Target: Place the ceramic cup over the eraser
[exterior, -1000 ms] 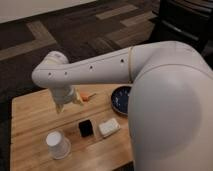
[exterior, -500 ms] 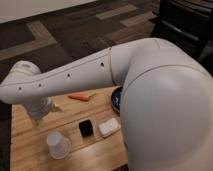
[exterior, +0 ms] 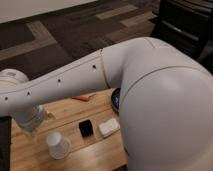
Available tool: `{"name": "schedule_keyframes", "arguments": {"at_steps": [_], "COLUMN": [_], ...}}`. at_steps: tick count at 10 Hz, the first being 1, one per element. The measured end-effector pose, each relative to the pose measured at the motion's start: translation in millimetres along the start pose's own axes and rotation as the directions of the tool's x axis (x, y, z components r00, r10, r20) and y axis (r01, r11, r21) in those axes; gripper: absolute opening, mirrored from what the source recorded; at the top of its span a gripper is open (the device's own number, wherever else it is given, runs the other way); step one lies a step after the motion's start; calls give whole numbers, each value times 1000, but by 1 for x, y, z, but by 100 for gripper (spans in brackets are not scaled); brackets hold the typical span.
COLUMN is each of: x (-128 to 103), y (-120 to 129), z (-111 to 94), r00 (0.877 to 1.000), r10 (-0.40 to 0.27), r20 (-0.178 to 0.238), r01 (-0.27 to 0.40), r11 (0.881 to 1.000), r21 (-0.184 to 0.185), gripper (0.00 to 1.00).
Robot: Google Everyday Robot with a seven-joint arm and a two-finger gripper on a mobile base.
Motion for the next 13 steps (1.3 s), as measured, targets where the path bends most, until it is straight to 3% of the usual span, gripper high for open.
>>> {"name": "schedule_keyframes", "arguments": {"at_steps": [7, 13], "x": [13, 42], "y": [11, 0], "z": [8, 38], "r00": [1000, 999], "r10": [-3, 24], "r20": [19, 43], "r01": [3, -26], "r11": [1000, 999], "r21": [22, 42], "gripper": [65, 65]}}
